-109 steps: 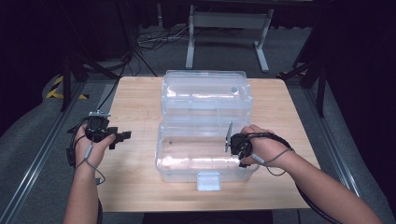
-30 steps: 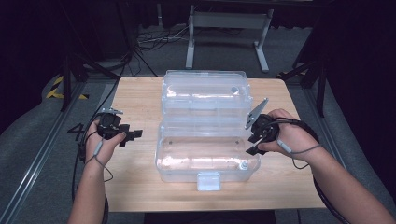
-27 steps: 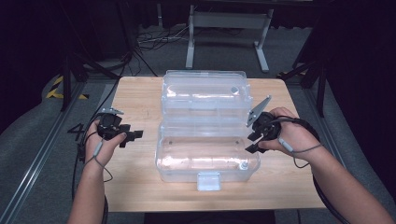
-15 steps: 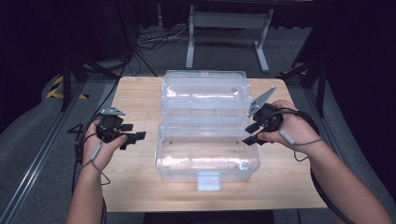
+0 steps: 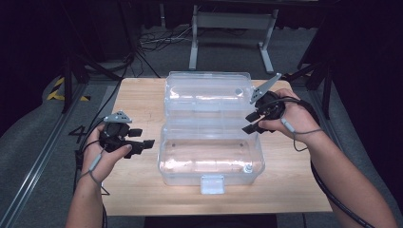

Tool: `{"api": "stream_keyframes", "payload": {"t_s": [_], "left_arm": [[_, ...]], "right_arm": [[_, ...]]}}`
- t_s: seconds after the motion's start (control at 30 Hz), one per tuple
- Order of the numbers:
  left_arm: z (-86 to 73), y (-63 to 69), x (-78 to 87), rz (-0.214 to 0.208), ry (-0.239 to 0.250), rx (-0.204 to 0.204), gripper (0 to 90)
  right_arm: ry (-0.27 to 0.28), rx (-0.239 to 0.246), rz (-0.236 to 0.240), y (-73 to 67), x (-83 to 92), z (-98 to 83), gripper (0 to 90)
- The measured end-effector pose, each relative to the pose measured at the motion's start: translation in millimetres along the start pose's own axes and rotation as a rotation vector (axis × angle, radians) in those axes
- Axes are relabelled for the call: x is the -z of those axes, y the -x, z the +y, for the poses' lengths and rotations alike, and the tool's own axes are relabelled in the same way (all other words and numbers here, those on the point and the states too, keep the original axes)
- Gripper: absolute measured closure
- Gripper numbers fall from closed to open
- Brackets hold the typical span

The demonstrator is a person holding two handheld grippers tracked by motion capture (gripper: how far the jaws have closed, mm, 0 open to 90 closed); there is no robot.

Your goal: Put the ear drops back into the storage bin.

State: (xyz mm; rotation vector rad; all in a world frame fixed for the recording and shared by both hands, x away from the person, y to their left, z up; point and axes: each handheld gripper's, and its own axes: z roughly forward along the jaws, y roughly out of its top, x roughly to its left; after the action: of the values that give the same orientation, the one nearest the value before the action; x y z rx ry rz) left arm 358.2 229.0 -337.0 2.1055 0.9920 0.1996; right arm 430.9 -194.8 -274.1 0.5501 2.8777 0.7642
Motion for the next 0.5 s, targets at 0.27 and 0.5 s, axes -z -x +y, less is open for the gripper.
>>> {"api": "stream_keyframes", "payload": {"t_s": [0.27,0.5], "left_arm": [[2.7,12.4,-3.5,-0.046,-0.010,-0.038,34.1],[7.9,33.2,-12.9,-0.108,-0.046,-0.143,34.2]], "right_arm": [[0.010,-0.007,-0.006,8.9,-3.3,4.7,52.3],[0.030,-0.019,-0.013,12.6,-0.3,6.7,51.9]]}}
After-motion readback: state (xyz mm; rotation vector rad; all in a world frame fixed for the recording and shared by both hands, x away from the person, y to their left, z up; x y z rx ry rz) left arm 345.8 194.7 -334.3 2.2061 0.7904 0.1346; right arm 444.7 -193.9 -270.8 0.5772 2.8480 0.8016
